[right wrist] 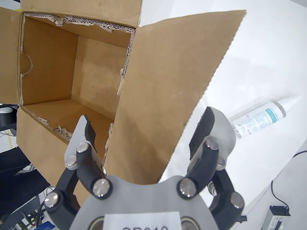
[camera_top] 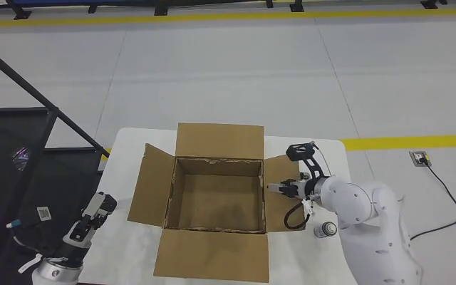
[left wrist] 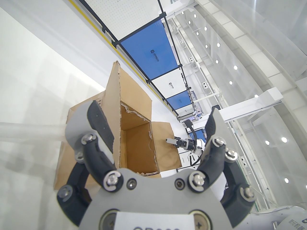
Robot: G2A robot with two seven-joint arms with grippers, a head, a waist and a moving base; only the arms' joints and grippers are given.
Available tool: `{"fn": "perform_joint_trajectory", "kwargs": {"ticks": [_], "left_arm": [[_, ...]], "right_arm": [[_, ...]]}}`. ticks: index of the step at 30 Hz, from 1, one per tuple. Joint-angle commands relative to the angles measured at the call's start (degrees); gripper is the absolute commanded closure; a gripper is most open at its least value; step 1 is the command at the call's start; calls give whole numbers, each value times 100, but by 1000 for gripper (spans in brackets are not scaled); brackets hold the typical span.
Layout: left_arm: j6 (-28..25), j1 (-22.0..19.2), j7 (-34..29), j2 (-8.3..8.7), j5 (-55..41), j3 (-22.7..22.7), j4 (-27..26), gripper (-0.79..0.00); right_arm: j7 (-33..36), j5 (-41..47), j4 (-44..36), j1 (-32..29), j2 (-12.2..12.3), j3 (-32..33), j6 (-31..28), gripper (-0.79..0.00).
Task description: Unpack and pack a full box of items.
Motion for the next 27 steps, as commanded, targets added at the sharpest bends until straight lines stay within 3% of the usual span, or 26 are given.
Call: {"fn": "perform_joint_trajectory", "kwargs": {"ticks": [1,12,16,22,27], "left_arm": [[0,0,0,0,0,0,0,-785],[0,0,0,0,0,0,0,-785],[0,0,0,0,0,0,0,-785],[0,0,0,0,0,0,0,-785],[0,0,0,0,0,0,0,-785]], "right_arm": [[-33,19,17,1,8,-37,4,-785],[-430,-105,-202,-103,49,-333,219,-785],[-623,-551,-1157,-597,92,-216,633,-785],[-384,-1627,-2750,-1596,178,57,1164,-785],[-163,-2825,-3367,-2304,221,184,1542,-785]]}}
